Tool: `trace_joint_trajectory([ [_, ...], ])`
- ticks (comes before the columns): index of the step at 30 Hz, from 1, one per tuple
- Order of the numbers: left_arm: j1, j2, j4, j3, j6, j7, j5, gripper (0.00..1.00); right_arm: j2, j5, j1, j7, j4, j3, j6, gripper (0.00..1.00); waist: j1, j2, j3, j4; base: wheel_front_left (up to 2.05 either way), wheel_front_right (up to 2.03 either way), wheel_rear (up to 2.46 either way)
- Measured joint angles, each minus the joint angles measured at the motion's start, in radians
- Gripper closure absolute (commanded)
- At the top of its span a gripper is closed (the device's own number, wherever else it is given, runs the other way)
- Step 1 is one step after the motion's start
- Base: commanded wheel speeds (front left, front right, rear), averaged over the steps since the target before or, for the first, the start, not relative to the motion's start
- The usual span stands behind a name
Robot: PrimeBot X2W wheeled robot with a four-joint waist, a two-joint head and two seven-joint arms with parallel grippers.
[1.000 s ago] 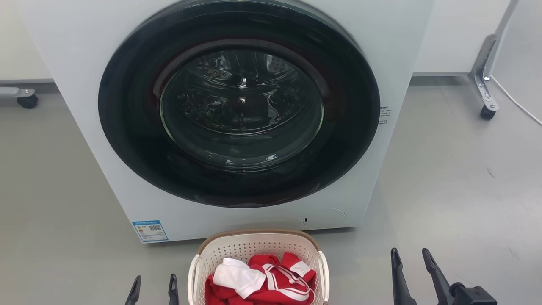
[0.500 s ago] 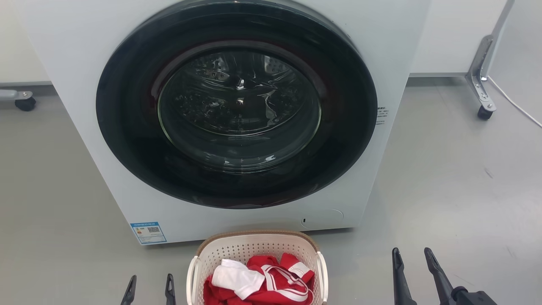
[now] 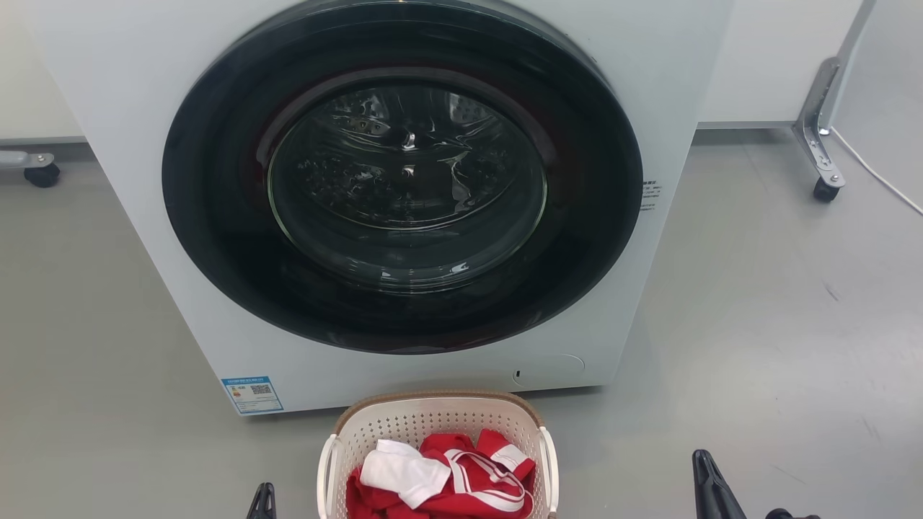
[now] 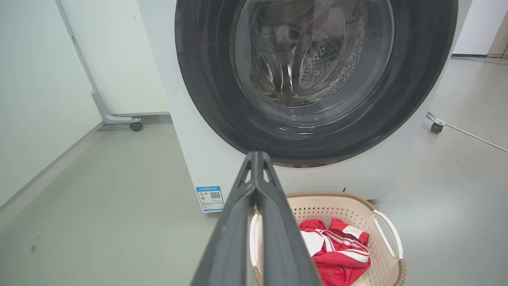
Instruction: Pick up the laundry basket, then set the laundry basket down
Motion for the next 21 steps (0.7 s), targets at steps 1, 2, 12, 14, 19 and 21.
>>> trace_joint_trajectory([
  [1,0.000,0.000,0.002,0.001,-0.001,0.000,-0.004,1.00,0.000,0.002,0.002,0.000,0.002,-0.002,0.001,1.00,0.0000,0.0000,0.000,0.000,0.00,0.00,0.00],
  [2,0.000,0.000,0.003,0.002,-0.004,0.004,-0.010,1.00,0.000,0.007,0.000,0.004,0.002,-0.005,0.004,1.00,0.0000,0.0000,0.001,0.000,0.00,0.00,0.00],
  [12,-0.010,-0.001,0.023,0.027,-0.027,0.037,-0.129,1.00,0.004,0.129,-0.004,0.036,0.020,-0.042,0.022,1.00,0.0000,0.0000,0.004,0.001,0.00,0.00,0.00],
  [14,-0.014,-0.001,0.030,0.031,-0.030,0.046,-0.161,1.00,0.005,0.163,-0.008,0.045,0.024,-0.051,0.031,1.00,0.0000,0.0000,0.005,0.002,0.00,0.00,0.00],
  [19,-0.031,-0.001,0.040,0.040,-0.045,0.068,-0.257,1.00,0.007,0.235,-0.026,0.065,0.030,-0.072,0.043,1.00,0.0000,-0.0001,0.006,0.002,0.00,0.00,0.00],
  [21,-0.038,-0.002,0.046,0.047,-0.054,0.080,-0.305,1.00,0.008,0.273,-0.027,0.080,0.035,-0.085,0.049,1.00,0.0000,0.0000,0.007,0.003,0.00,0.00,0.00],
])
